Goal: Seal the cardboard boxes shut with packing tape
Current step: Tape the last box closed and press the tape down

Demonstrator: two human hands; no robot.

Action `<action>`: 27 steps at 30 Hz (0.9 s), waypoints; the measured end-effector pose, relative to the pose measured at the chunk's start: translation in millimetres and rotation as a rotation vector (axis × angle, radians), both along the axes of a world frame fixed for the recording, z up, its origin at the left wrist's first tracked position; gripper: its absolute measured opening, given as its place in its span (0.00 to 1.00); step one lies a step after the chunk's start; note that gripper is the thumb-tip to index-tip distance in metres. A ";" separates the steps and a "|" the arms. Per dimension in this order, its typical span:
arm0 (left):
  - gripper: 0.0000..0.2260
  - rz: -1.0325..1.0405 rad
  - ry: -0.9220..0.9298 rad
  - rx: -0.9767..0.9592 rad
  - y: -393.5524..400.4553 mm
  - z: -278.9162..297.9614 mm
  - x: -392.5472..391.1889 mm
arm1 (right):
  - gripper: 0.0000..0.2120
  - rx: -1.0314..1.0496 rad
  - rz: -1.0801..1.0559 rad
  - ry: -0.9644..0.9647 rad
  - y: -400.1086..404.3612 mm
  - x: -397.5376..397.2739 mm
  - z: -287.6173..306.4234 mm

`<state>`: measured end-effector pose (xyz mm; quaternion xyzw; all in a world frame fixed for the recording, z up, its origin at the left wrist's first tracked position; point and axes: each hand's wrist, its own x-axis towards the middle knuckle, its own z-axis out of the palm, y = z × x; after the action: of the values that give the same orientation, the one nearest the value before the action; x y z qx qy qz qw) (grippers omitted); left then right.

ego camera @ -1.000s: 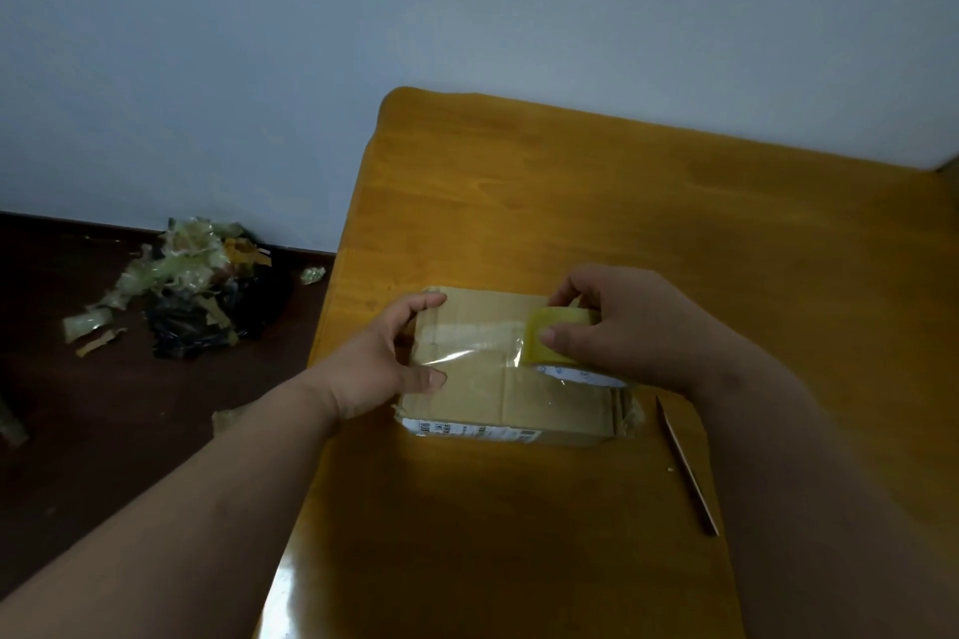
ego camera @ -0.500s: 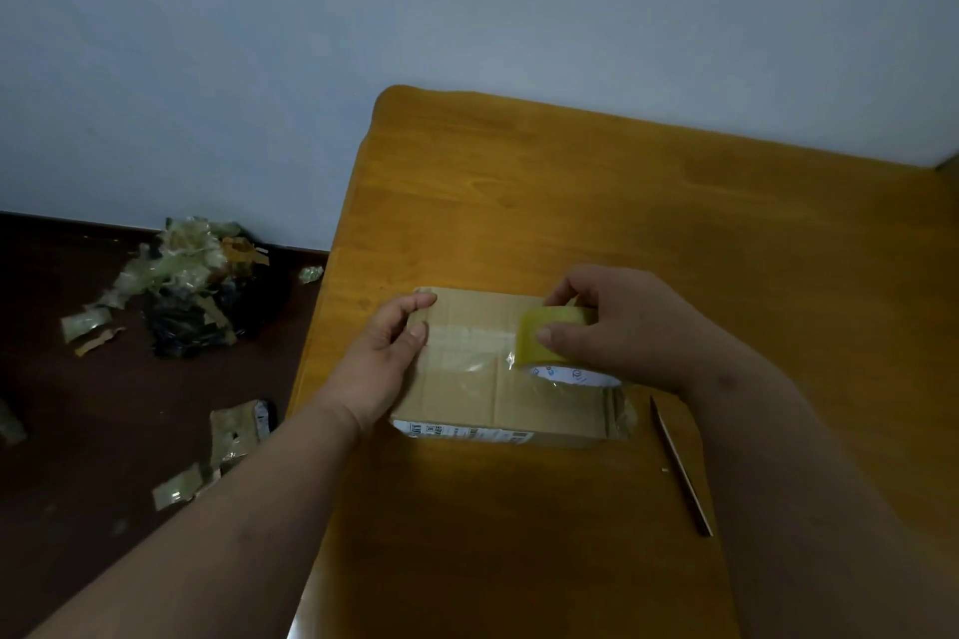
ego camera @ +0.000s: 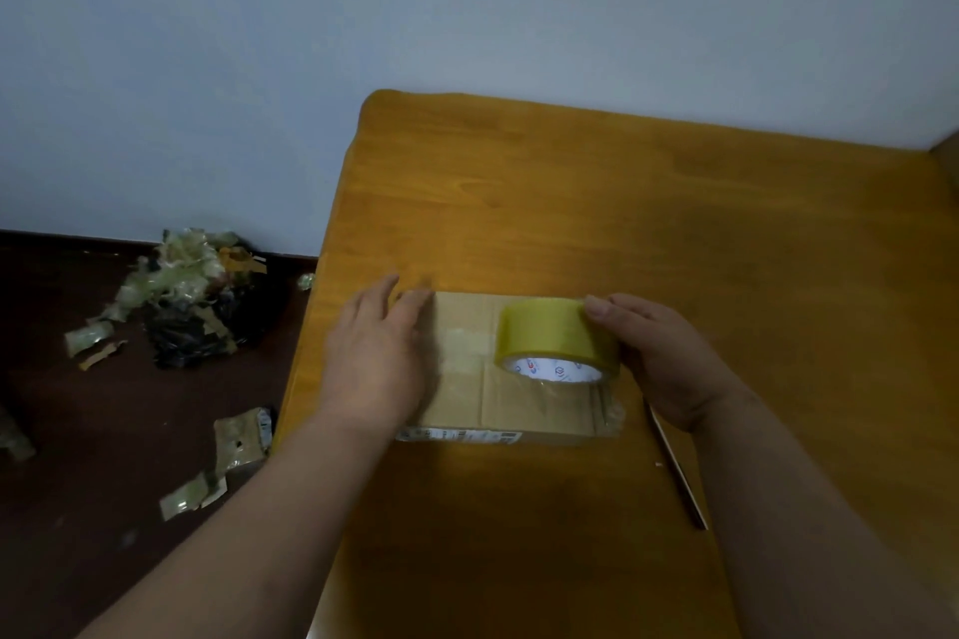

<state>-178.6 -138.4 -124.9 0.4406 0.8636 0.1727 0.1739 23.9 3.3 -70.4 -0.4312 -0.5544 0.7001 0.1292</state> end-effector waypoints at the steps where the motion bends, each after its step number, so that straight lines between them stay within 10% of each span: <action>1: 0.27 -0.023 0.034 -0.013 4.3 3.3 4.6 | 0.31 0.008 0.015 -0.008 0.0 -0.7 -1.0; 10: 0.28 -0.129 0.080 -0.160 11.5 -18.2 24.2 | 0.16 0.124 0.075 -0.071 2.7 0.5 -4.3; 19: 0.36 -0.125 0.119 -0.190 13.4 -17.9 26.9 | 0.29 0.381 0.070 -0.176 14.6 12.7 7.5; 27: 0.34 -0.106 0.103 -0.214 14.0 -17.1 26.9 | 0.18 0.691 0.199 -0.367 43.7 46.2 15.1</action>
<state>-151.7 -124.5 -142.0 0.4726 0.8605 0.0473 0.1844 70.1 47.0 -55.3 -0.4245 -0.8101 0.3927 0.0969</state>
